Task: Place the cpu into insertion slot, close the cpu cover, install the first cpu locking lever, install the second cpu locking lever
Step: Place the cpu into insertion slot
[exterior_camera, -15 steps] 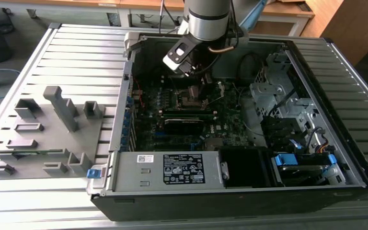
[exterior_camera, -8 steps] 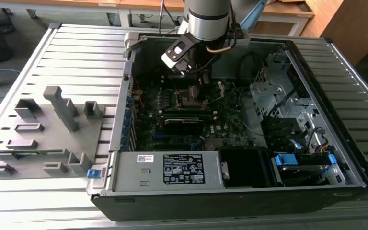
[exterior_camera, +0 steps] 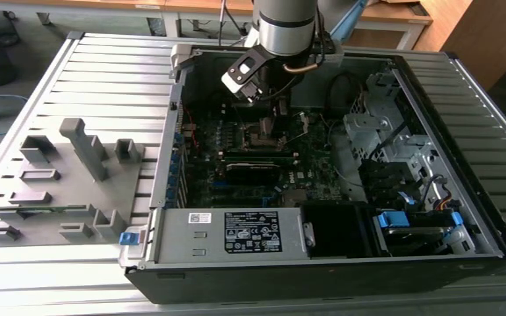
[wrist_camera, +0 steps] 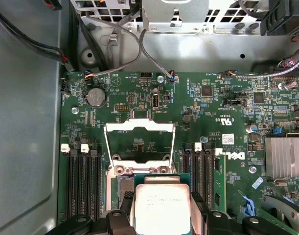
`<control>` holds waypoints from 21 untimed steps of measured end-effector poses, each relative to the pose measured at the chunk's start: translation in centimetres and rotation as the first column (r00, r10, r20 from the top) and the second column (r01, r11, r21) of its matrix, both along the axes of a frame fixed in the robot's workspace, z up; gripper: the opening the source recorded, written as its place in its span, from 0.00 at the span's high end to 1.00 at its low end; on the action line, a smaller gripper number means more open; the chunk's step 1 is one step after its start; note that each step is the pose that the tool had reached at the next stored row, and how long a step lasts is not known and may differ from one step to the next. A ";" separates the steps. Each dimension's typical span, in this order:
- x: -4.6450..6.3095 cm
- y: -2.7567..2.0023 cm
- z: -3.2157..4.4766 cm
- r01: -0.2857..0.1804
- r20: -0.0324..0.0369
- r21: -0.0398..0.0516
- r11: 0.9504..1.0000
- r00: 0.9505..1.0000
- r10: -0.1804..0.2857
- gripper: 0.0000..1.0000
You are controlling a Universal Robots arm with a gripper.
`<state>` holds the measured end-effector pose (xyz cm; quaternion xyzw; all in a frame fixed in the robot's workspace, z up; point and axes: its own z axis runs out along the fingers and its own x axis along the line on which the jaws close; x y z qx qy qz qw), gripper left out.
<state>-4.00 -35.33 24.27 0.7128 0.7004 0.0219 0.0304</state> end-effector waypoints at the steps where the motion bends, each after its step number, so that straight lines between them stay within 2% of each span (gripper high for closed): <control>1: 0.0 0.00 0.00 0.000 0.000 0.000 1.000 1.000 0.000 0.46; 21: 0.0 0.00 -0.01 0.018 0.000 0.000 1.000 1.000 -0.018 0.46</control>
